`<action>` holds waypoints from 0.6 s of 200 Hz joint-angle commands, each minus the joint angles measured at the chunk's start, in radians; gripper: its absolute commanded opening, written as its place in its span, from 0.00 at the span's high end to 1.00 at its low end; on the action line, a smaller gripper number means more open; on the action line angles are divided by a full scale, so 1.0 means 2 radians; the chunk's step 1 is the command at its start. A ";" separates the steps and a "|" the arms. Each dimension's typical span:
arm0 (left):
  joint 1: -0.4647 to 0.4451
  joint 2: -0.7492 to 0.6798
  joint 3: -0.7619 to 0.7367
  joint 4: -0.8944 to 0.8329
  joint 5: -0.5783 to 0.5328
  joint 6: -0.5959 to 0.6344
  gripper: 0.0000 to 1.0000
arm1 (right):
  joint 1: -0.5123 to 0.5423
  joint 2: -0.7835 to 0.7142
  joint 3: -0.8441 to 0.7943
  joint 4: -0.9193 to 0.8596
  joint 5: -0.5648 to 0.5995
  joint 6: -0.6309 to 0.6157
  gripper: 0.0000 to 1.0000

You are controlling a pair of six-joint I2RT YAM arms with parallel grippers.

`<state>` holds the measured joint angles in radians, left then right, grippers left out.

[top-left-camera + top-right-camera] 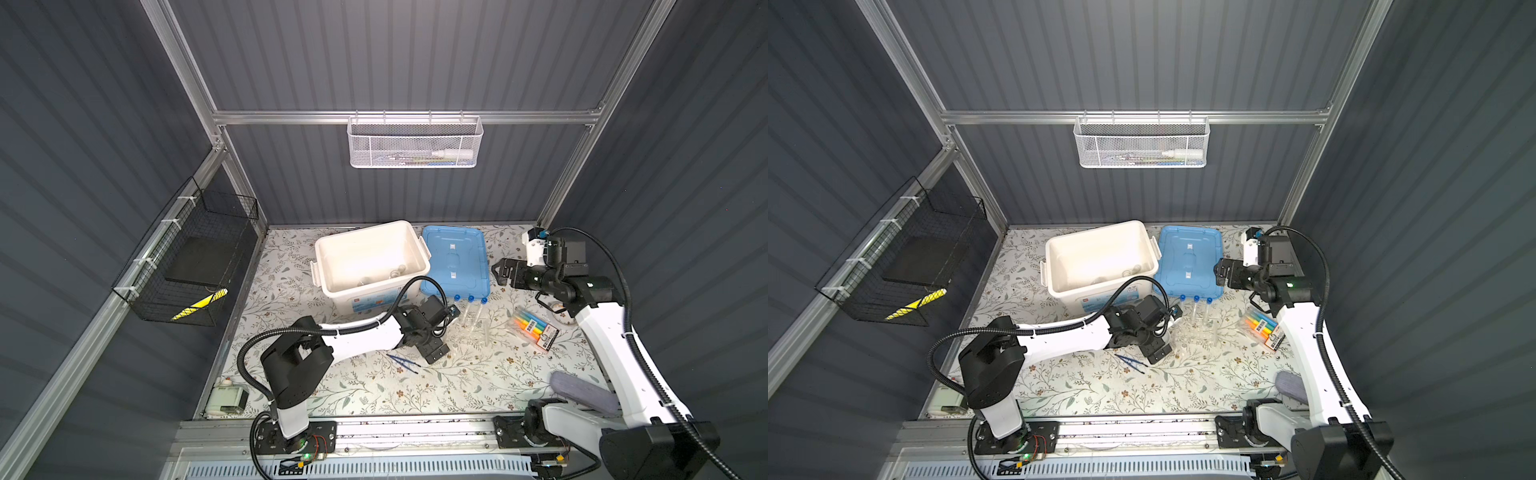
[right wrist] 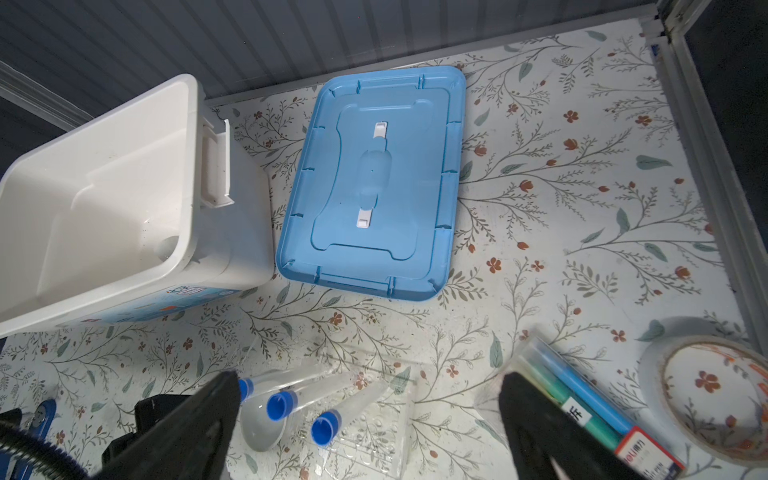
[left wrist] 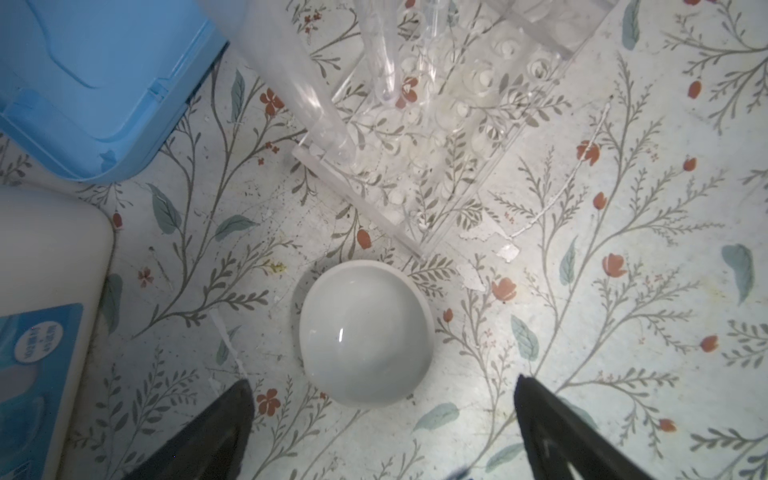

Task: Organize the chemistry lab equipment
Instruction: 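Lower the left gripper onto the second white cup and close it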

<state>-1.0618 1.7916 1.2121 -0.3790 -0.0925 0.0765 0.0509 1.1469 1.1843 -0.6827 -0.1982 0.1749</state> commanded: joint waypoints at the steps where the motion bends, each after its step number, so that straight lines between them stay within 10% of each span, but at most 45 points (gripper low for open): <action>1: -0.002 0.020 0.000 0.016 0.011 0.014 0.01 | -0.005 -0.010 -0.007 -0.012 -0.008 -0.005 0.01; 120: 0.037 0.057 0.014 0.029 0.040 0.027 0.04 | -0.012 -0.033 -0.022 -0.013 -0.012 -0.002 0.01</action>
<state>-0.9989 1.8771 1.2106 -0.3138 -0.0433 0.1001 0.0315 1.0889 1.1519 -0.7040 -0.2108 0.1753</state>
